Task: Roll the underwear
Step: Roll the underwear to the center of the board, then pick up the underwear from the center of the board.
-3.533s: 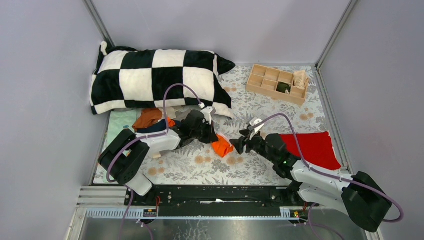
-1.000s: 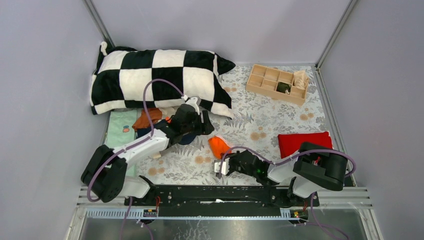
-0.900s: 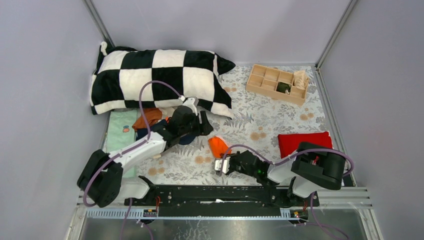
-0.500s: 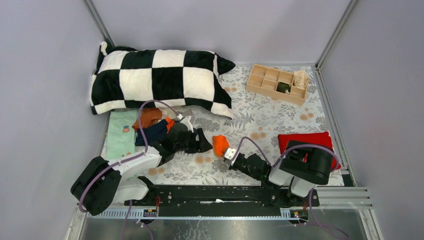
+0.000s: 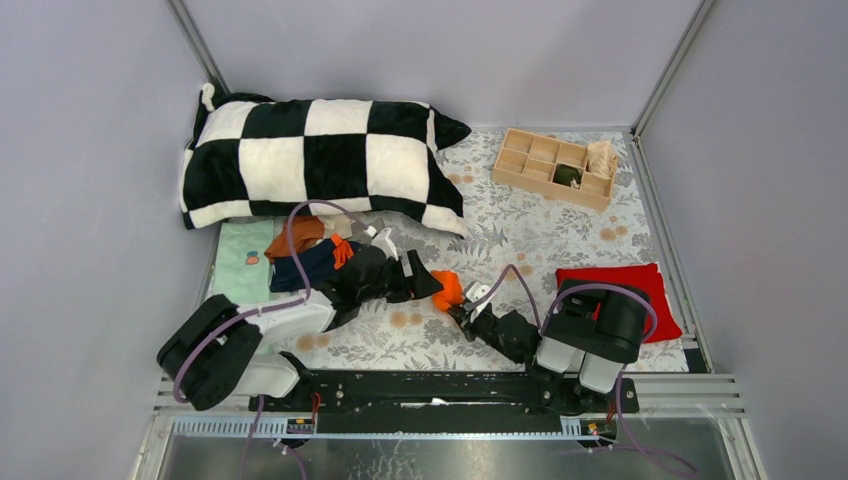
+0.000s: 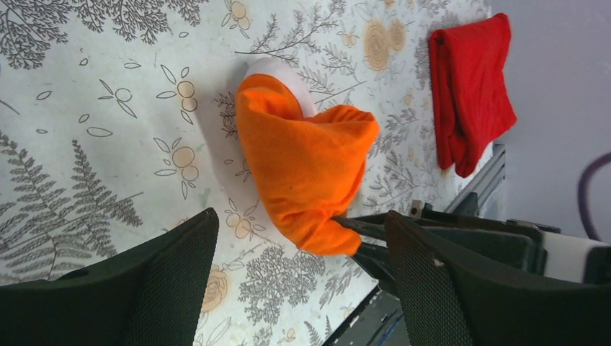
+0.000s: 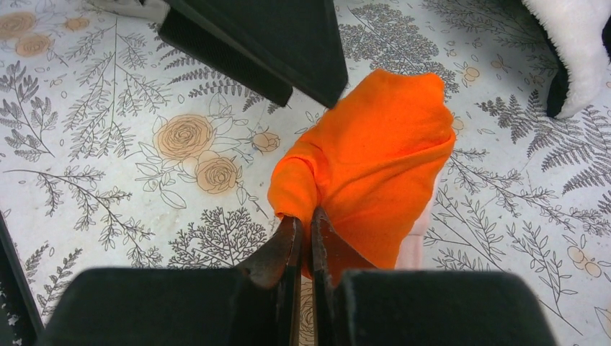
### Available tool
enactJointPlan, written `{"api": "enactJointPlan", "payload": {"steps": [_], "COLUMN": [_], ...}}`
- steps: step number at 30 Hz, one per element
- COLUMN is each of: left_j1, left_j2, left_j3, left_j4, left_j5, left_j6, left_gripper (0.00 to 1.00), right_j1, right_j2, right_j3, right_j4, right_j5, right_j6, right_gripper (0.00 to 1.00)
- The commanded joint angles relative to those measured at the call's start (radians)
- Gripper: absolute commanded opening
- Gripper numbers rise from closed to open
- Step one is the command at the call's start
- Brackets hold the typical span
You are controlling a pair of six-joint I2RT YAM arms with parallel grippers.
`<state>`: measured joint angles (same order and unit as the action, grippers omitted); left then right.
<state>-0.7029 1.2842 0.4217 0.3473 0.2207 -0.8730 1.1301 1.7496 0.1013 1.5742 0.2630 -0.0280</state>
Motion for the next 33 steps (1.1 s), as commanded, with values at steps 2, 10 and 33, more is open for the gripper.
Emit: {"api": "enactJointPlan", "payload": {"steps": [2,10,33], "left_j1": [-0.028,-0.072,-0.135], "left_j2": [0.119,0.212,0.339], "left_j3": [0.061,0.073,0.164], "left_j4": [0.044,0.133,0.104], "left_j5": [-0.057,-0.107,-0.112], "left_j6": [-0.001,-0.07,-0.002], "left_gripper": [0.89,0.9,0.1], "right_j1": [-0.003,-0.001,-0.001], "right_j2": [0.011,0.02,-0.122], "right_j3": [-0.015,-0.01,-0.039], "right_j4": [0.135,0.136,0.045], "right_j5": [0.036,-0.008,-0.012], "right_j6": [0.053,0.068,0.073], "right_gripper": [0.04,0.04,0.42]}}
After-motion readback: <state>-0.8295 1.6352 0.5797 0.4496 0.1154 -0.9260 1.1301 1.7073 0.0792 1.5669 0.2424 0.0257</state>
